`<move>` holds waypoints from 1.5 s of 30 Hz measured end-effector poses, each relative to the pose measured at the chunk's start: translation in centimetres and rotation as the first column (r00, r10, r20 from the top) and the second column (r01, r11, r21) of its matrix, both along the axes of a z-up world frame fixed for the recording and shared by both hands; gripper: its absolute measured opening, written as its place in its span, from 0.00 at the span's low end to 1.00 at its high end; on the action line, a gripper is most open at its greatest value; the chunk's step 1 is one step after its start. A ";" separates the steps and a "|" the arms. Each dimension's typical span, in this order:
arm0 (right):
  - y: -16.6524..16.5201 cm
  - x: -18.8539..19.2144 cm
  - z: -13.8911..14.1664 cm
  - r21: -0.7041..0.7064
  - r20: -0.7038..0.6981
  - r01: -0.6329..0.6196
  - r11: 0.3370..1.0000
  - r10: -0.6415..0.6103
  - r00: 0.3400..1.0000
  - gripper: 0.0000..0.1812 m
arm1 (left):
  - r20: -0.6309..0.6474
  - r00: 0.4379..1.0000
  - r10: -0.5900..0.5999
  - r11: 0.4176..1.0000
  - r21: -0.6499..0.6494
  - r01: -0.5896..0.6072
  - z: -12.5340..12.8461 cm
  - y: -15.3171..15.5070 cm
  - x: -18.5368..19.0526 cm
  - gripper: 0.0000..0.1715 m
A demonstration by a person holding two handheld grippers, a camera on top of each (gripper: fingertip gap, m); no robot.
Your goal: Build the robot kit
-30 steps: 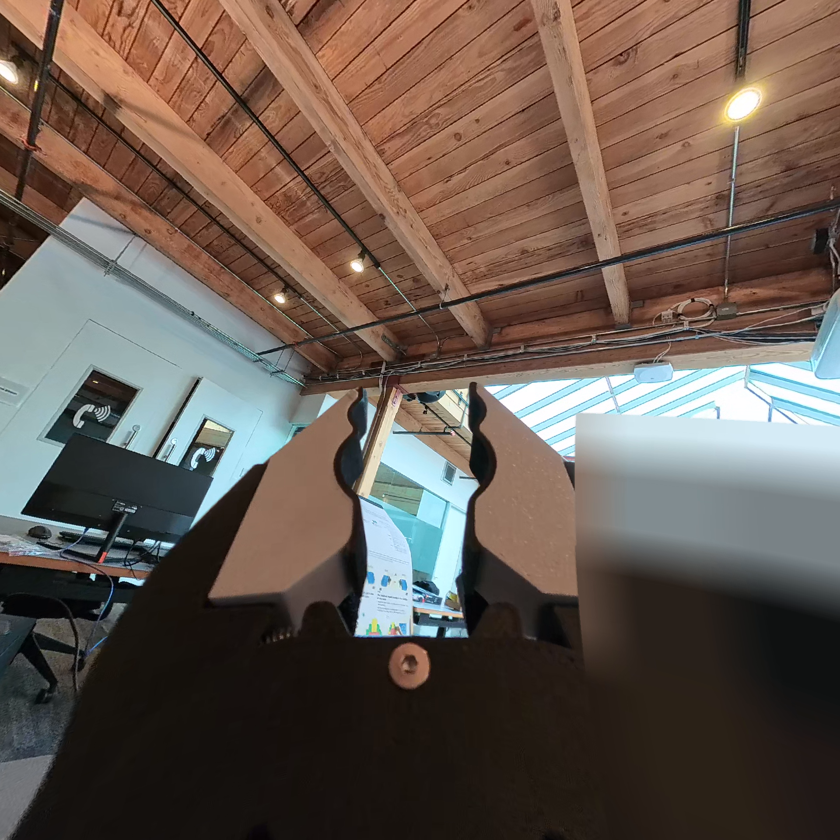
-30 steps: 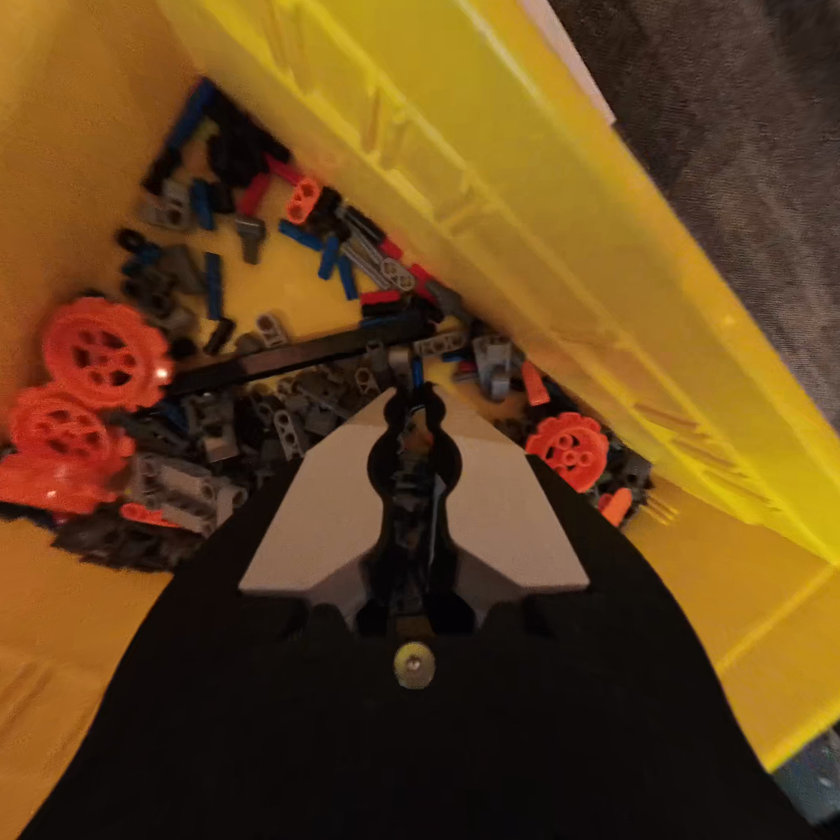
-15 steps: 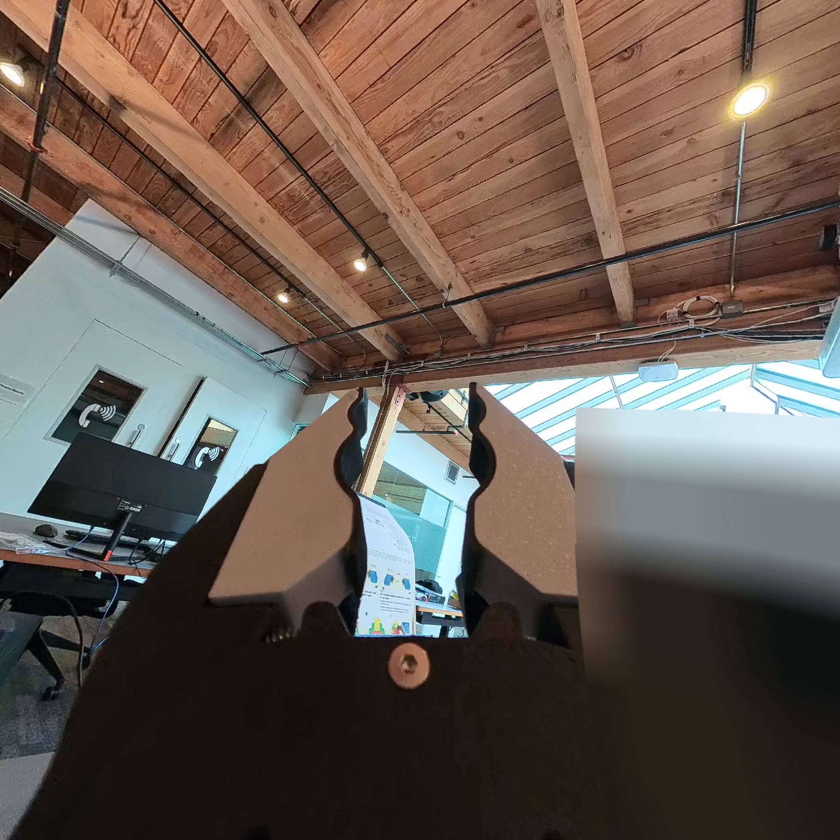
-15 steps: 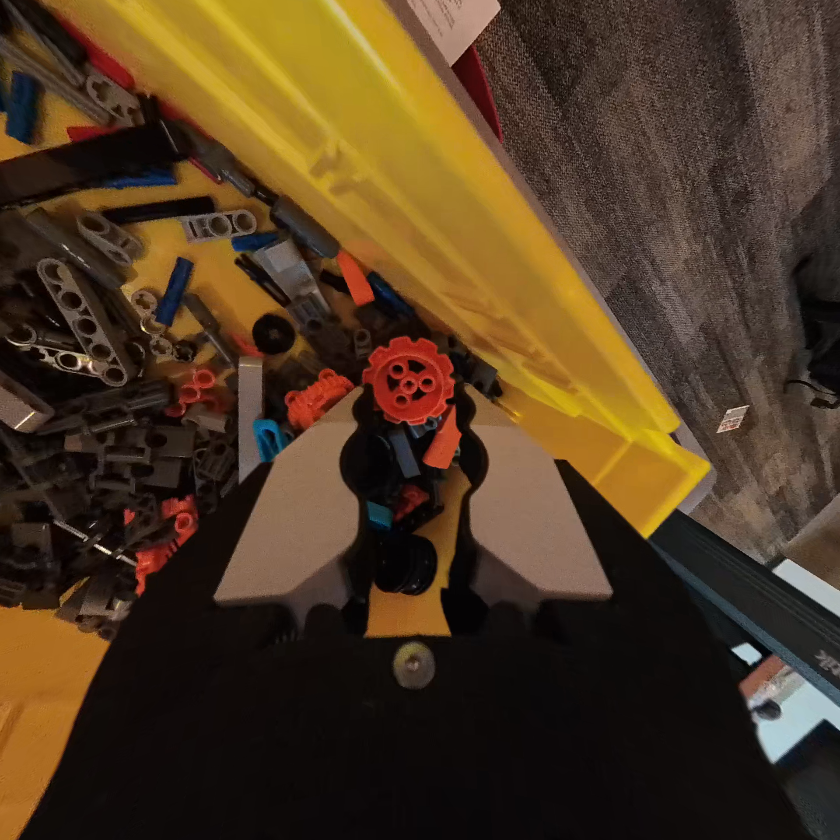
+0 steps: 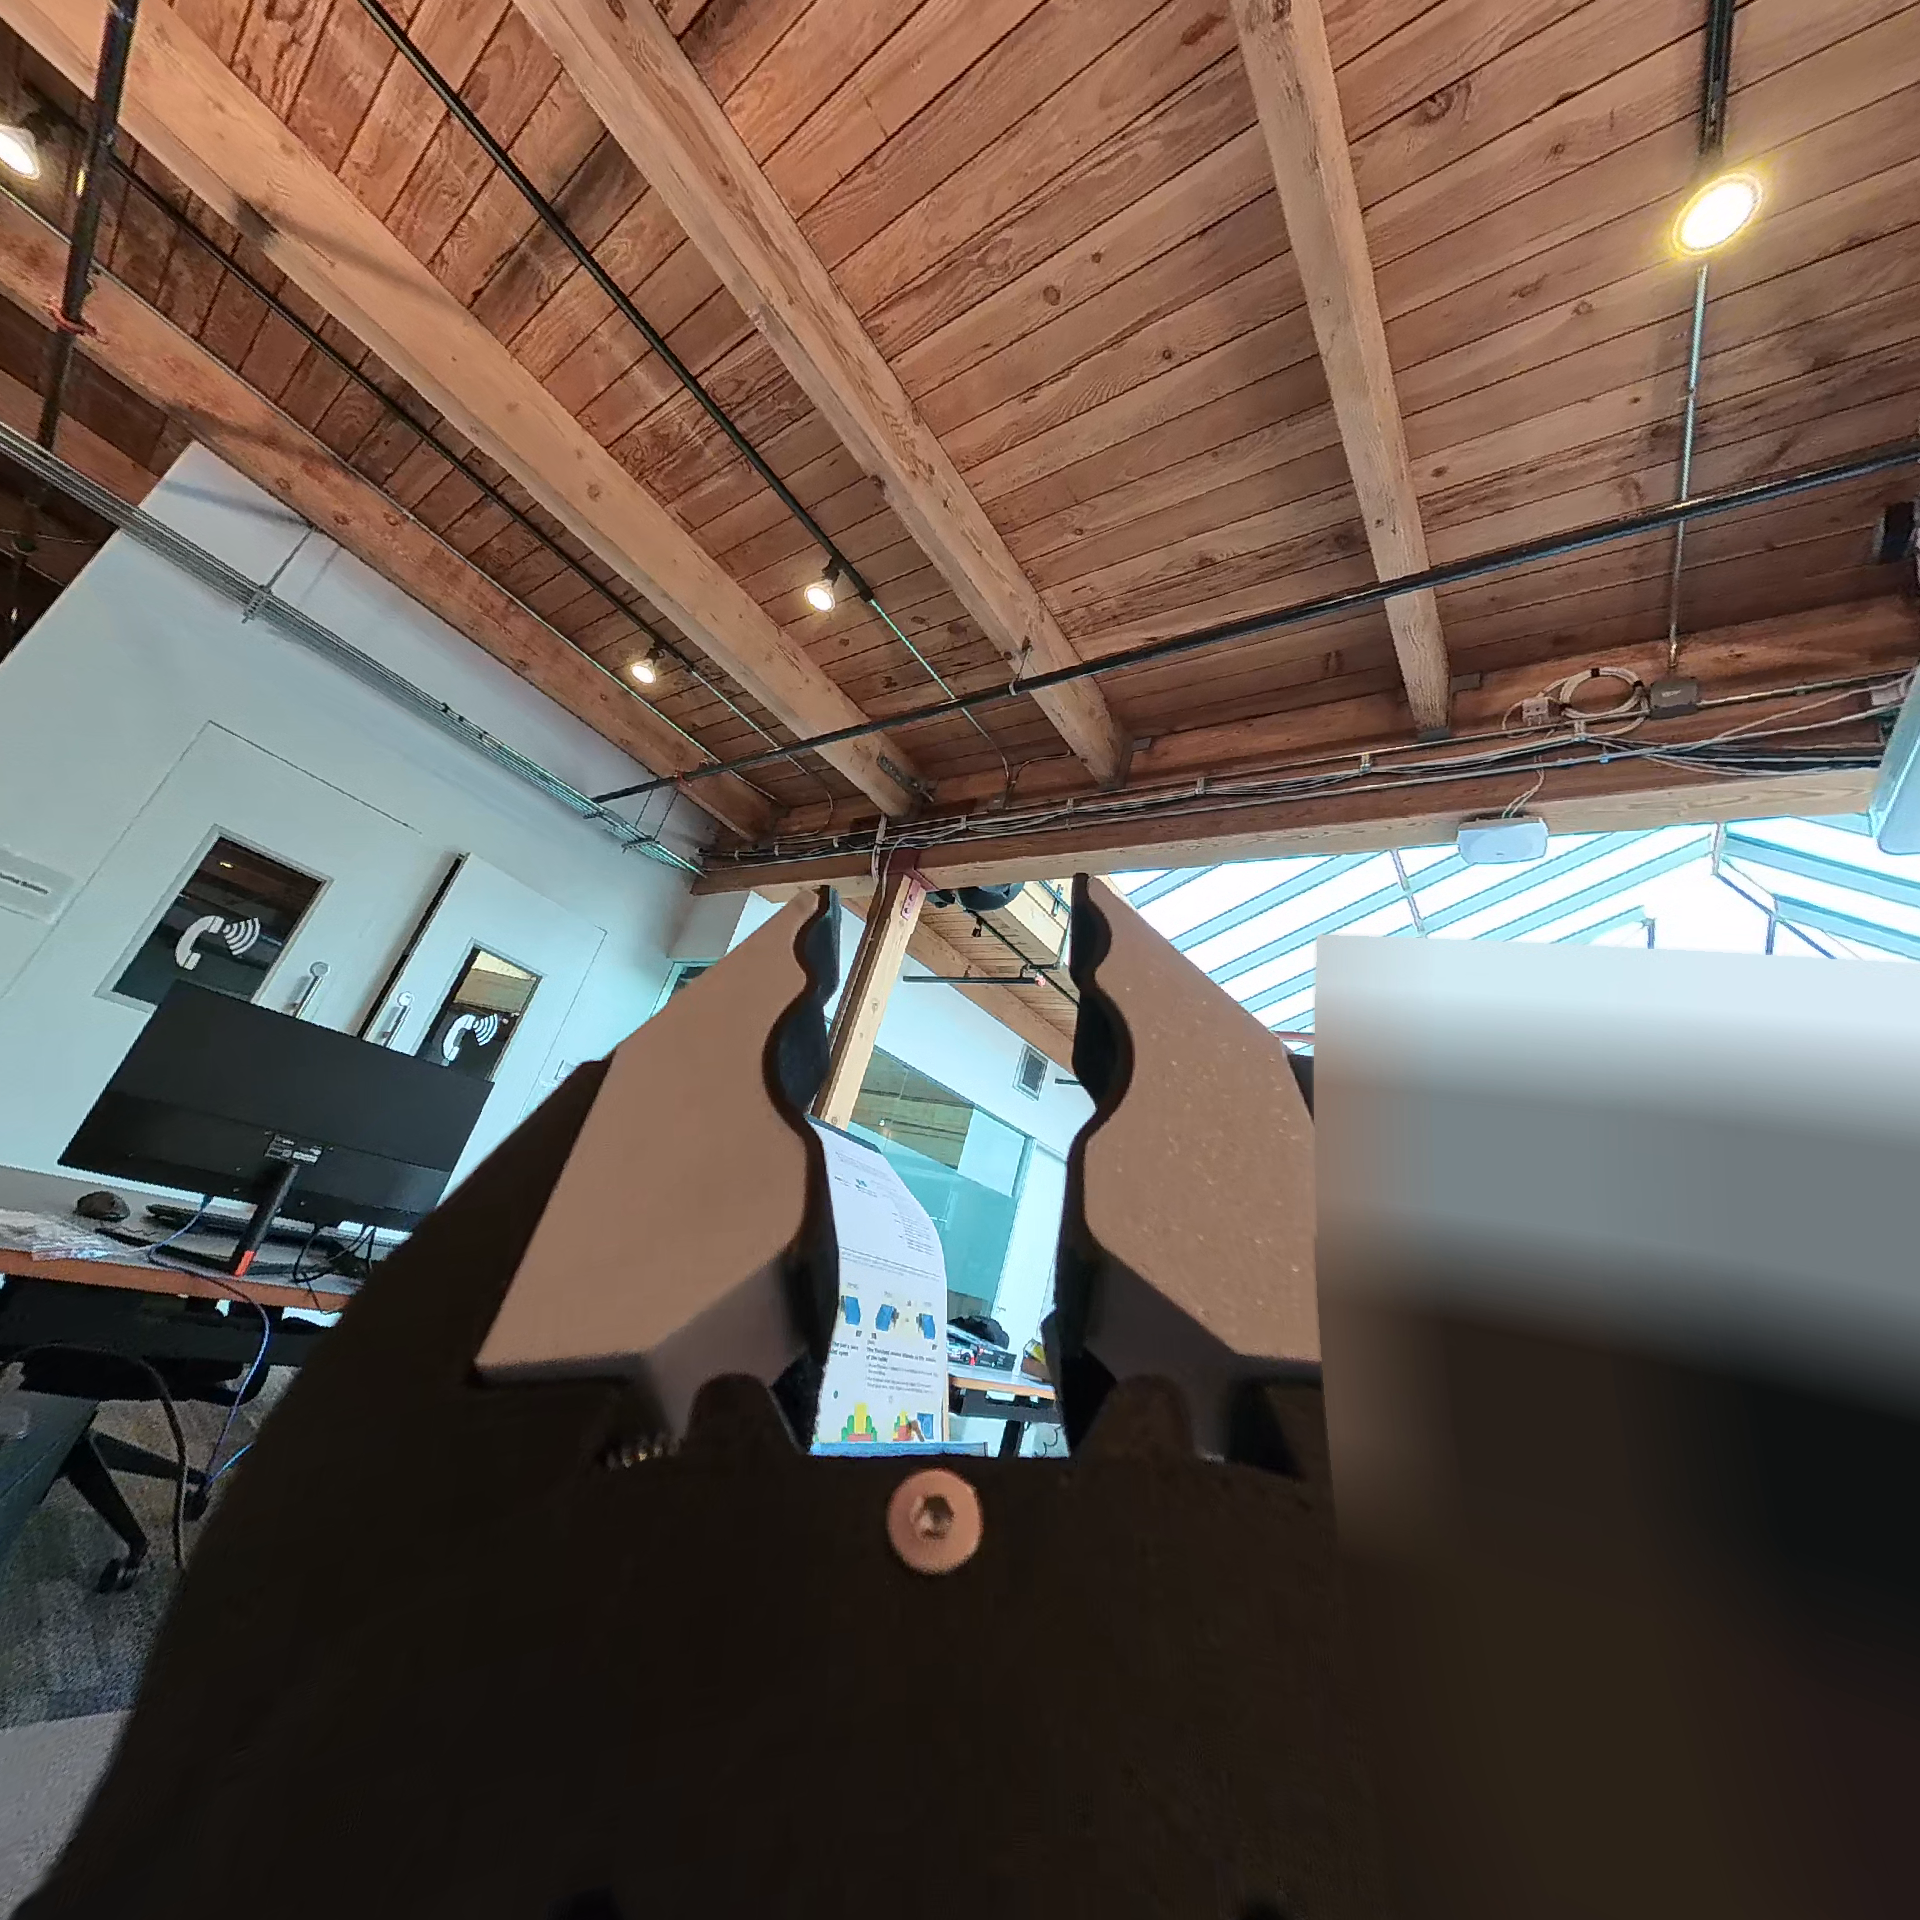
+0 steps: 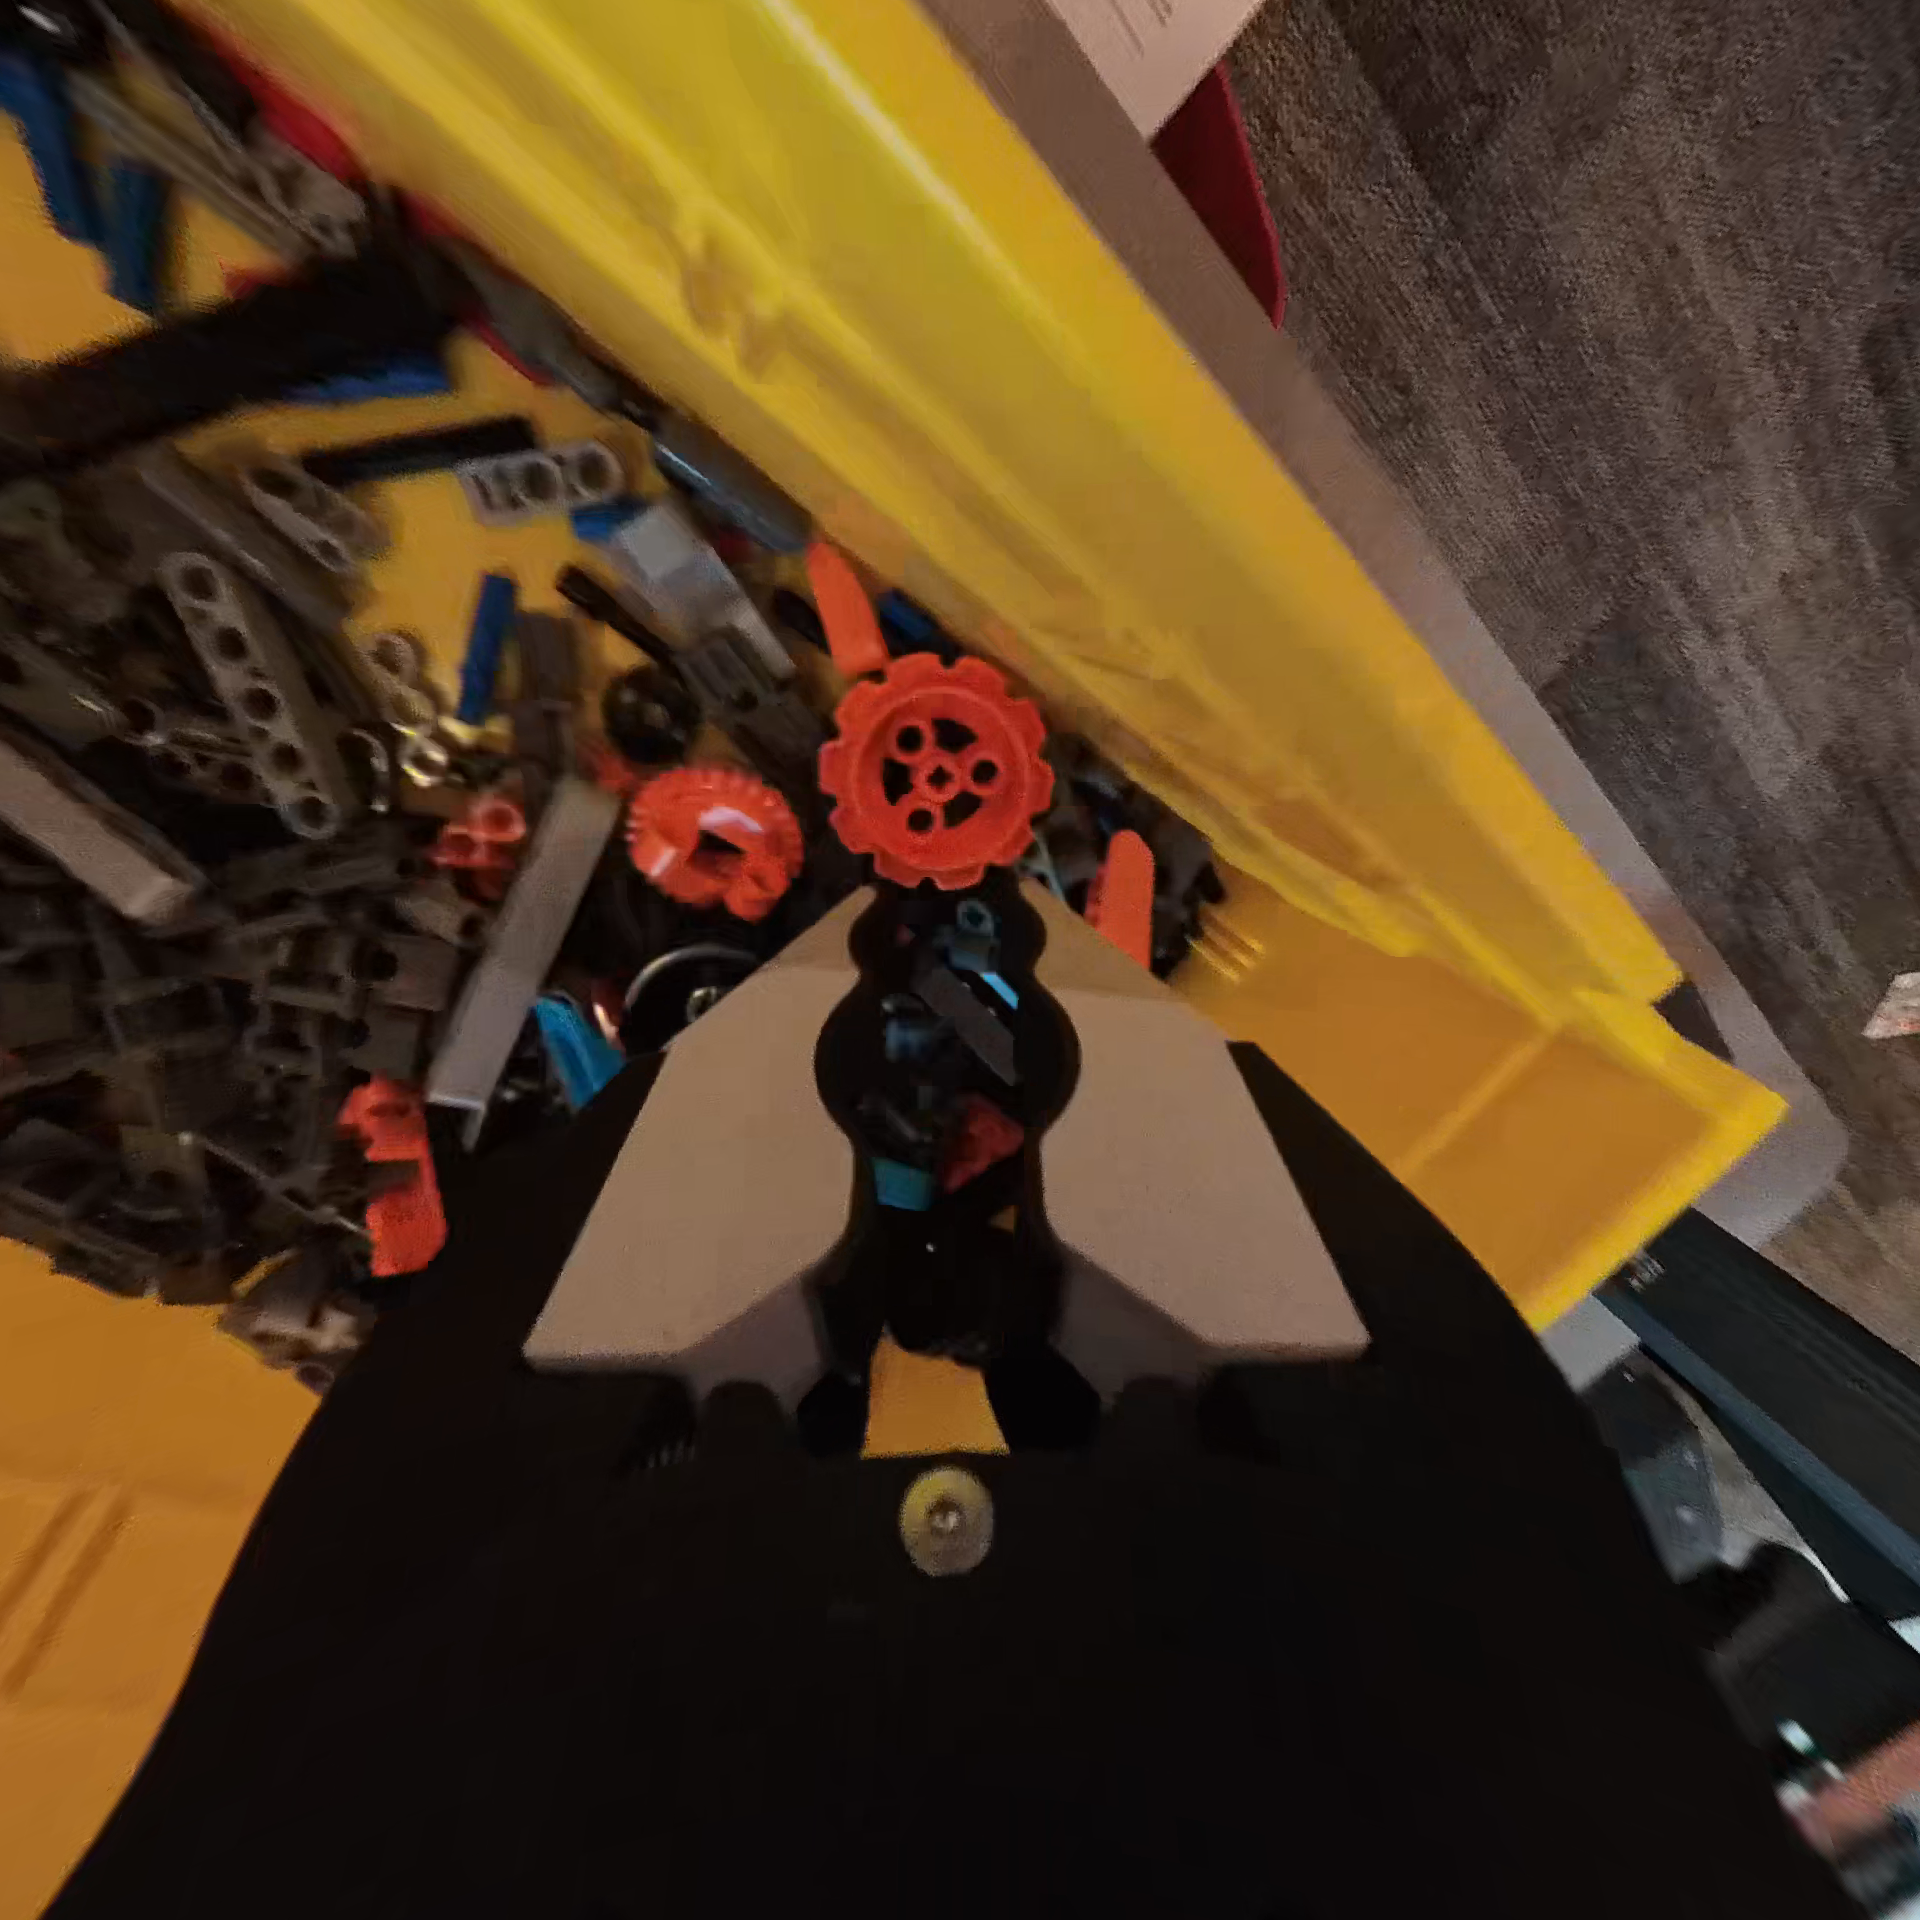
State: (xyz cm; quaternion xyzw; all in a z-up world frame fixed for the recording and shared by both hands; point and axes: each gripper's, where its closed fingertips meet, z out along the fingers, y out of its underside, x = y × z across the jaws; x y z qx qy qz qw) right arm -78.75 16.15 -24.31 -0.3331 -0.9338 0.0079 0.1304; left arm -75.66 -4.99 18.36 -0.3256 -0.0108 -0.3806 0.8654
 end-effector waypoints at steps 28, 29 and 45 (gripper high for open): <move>5.1 6.0 1.7 0.143 0.166 0.012 0.990 -0.036 0.985 0.16 | 0.002 1.000 0.001 1.000 0.000 -0.001 0.0 -0.1 -0.1 0.24; 4.6 6.1 1.2 0.134 0.183 0.003 0.991 -0.027 0.983 0.18 | 0.003 1.000 0.000 1.000 0.001 0.000 0.0 -0.1 -0.1 0.24; -9.7 4.3 1.6 -0.130 0.120 -0.254 0.958 0.270 0.955 0.15 | -0.004 1.000 -0.001 1.000 -0.003 0.001 0.0 0.0 0.2 0.24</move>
